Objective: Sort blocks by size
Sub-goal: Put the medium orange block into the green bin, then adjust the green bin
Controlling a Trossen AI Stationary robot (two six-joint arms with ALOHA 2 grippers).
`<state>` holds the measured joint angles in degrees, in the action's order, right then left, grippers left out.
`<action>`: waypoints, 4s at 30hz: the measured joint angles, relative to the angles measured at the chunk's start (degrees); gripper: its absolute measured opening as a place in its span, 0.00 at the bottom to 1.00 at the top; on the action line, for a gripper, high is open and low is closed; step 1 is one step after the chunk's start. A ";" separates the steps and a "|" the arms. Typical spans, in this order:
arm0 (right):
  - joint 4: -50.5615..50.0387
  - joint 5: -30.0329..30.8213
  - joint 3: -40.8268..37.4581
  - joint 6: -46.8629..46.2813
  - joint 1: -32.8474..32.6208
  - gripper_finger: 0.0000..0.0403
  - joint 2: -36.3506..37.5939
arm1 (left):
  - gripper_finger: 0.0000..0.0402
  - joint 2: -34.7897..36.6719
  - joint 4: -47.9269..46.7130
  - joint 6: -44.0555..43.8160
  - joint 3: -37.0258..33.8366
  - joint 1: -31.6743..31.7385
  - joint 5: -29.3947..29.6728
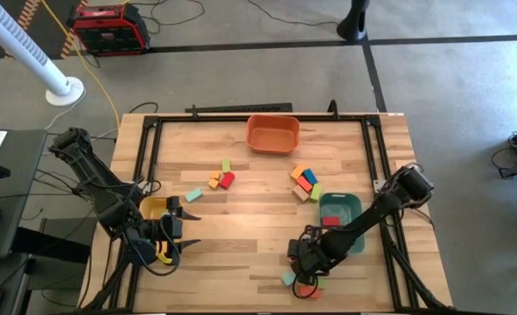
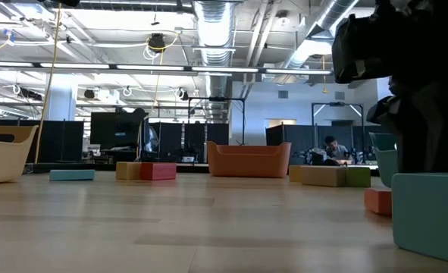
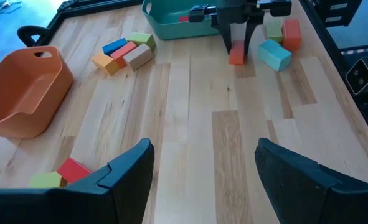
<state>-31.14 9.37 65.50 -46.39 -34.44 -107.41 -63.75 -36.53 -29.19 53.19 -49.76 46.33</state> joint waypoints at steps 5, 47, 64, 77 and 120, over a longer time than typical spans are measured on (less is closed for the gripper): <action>-4.69 -0.24 3.28 0.75 0.01 0.37 0.97 | 0.67 0.02 0.00 0.00 0.00 -0.02 0.00; -49.65 7.85 2.22 -44.17 -12.43 0.39 14.60 | 0.67 0.00 0.08 -0.50 0.00 0.00 0.25; -38.93 8.81 -12.03 -42.10 -5.63 0.50 29.28 | 0.67 0.00 0.48 -2.12 0.00 0.96 0.52; -37.80 8.81 -16.49 -36.91 0.88 0.60 29.95 | 0.67 0.00 0.50 -2.12 0.00 0.96 0.66; -40.25 10.27 -26.32 -21.14 28.69 0.45 29.76 | 0.67 0.00 0.00 -1.49 -0.02 0.96 0.63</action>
<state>-71.40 19.64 39.18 -67.53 -5.75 -77.65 -63.75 -36.54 -30.68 53.17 -48.80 46.96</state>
